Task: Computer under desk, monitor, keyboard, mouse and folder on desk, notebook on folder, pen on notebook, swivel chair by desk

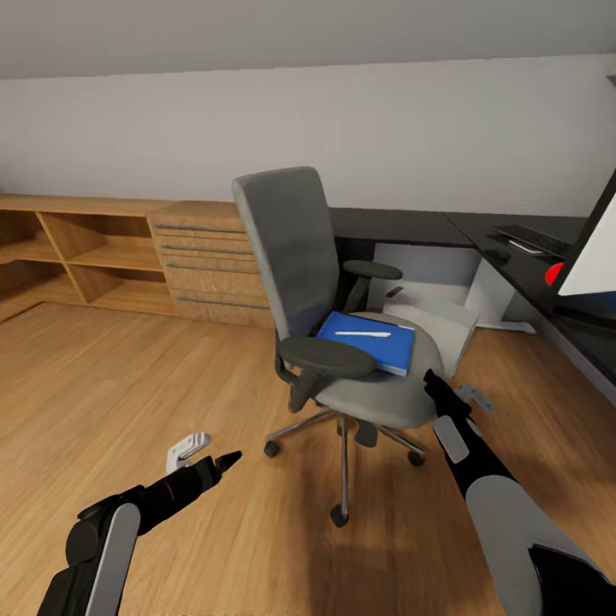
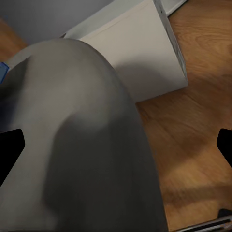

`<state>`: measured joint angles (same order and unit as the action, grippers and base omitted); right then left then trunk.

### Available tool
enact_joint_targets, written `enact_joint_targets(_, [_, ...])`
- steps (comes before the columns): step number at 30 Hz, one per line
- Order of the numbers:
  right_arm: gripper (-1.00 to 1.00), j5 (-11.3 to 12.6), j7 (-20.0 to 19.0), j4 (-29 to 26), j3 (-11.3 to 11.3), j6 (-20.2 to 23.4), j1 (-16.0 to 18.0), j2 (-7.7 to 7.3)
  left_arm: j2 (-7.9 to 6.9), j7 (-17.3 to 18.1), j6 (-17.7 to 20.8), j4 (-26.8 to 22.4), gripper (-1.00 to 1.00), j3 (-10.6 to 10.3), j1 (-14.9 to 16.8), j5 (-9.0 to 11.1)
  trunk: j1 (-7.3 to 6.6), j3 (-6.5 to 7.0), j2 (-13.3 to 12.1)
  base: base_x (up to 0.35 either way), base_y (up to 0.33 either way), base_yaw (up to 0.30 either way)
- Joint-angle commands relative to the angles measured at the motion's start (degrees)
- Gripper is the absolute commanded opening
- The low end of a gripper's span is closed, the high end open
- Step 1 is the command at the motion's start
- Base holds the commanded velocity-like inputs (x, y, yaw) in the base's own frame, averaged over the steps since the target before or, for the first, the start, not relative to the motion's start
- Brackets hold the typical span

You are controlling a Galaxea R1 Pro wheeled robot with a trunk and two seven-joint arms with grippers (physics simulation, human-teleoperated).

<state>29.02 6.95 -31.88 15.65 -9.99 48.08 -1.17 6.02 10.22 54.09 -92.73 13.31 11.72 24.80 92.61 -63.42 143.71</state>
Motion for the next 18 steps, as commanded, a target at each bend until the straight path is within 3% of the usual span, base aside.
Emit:
enact_joint_targets(1, [1.00, 0.87, 0.07, 3.85, -0.14, -0.27, -0.01, -0.03, 0.09, 0.56, 0.28, -0.01, 1.00, 0.15, 0.06, -0.44, 0.00, -0.07, 0.01, 0.000, 0.000, 0.058])
enact_joint_targets(7, [1.00, 0.80, 0.08, 3.66, -0.09, -0.29, -0.01, -0.44, 0.31, 0.30, 0.00, 0.21, 1.00, -0.01, 0.06, -0.61, 0.00, -0.09, 0.01, 0.165, 0.000, 0.012])
enact_joint_targets(18, [1.00, 0.78, 0.03, 3.50, -0.09, -0.50, -0.01, -1.29, 0.39, 0.24, -0.03, 0.62, 1.00, -0.04, 0.06, -0.63, 0.00, -0.09, 0.01, 0.024, 0.000, 0.000])
